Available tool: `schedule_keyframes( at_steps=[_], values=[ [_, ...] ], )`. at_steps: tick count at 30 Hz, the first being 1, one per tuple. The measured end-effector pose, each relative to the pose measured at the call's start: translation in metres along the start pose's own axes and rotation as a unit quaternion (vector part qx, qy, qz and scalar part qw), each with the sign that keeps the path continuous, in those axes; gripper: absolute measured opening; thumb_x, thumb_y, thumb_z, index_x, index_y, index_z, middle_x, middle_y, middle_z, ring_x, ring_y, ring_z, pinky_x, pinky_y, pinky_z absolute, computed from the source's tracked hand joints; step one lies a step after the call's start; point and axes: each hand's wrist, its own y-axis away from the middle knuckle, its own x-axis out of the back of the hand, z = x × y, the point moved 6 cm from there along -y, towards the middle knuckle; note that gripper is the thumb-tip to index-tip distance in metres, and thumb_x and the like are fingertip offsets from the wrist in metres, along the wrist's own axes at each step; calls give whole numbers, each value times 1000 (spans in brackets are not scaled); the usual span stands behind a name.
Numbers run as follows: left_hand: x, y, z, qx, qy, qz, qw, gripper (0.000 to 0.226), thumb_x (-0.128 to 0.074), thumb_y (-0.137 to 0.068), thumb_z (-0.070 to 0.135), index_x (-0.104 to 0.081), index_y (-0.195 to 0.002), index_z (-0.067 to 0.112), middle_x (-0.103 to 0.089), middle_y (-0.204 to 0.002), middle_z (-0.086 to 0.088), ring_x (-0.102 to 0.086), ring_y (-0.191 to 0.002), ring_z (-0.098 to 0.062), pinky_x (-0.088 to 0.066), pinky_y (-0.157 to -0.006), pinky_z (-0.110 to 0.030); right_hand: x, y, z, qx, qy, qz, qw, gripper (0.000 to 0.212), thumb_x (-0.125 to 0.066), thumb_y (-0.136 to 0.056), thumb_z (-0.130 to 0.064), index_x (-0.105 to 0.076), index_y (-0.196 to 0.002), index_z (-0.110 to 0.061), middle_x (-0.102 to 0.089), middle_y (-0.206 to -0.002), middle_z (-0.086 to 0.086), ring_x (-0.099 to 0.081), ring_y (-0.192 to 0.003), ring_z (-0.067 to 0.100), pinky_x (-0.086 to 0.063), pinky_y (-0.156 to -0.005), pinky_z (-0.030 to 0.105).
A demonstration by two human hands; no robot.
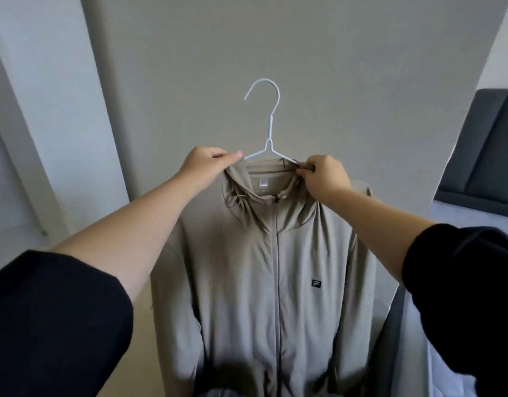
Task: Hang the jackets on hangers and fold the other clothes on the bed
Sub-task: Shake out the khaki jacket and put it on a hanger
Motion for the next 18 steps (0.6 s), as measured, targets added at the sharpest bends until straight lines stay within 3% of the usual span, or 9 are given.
schedule_keyframes(
  at_steps=[2,4,10,14,18],
  values=[
    [-5,-25,-23,14,-18,-66,998,14,-68,-87,28,-71,-96,18,-63,-86,4,-54,-83,-6,-40,-71,-12,-29,-24,6,-8,-9,24,1000,25,-60,-90,-21,-49,-70,-11,-57,-77,13,-56,-84,35,-30,-63,30],
    [-8,-54,-53,22,-75,-97,992,14,-66,-89,22,-71,-101,17,-64,-88,2,-55,-85,-8,-39,-70,-15,-64,-52,7,-7,-18,26,999,20,-60,-89,-21,-51,-73,-13,-62,-83,16,-57,-87,36,-30,-62,29],
    [1,-142,-127,38,-162,-74,983,18,-62,-91,17,-70,-86,2,-61,-77,-7,-51,-75,-15,-30,-63,-25,-155,-144,-3,-14,-43,-1,999,24,-64,-86,-29,-51,-70,-16,-55,-73,6,-58,-83,35,-32,-61,30],
    [23,-174,-137,42,-205,-68,976,38,-61,-90,15,-45,-56,16,-42,-56,-1,-40,-62,-20,-24,-56,-30,-177,-186,-28,-24,-46,-52,997,27,-66,-84,-34,-52,-69,-16,-54,-70,3,-56,-81,32,-37,-62,31],
    [76,-205,-123,66,-228,-67,969,36,-62,-89,13,-43,-59,15,-43,-59,-4,-42,-64,-24,-23,-57,-32,-168,-228,-78,-21,-50,-112,992,41,-69,-81,-39,-42,-58,-18,-48,-60,-4,-51,-72,26,-33,-58,29]
  ],
)
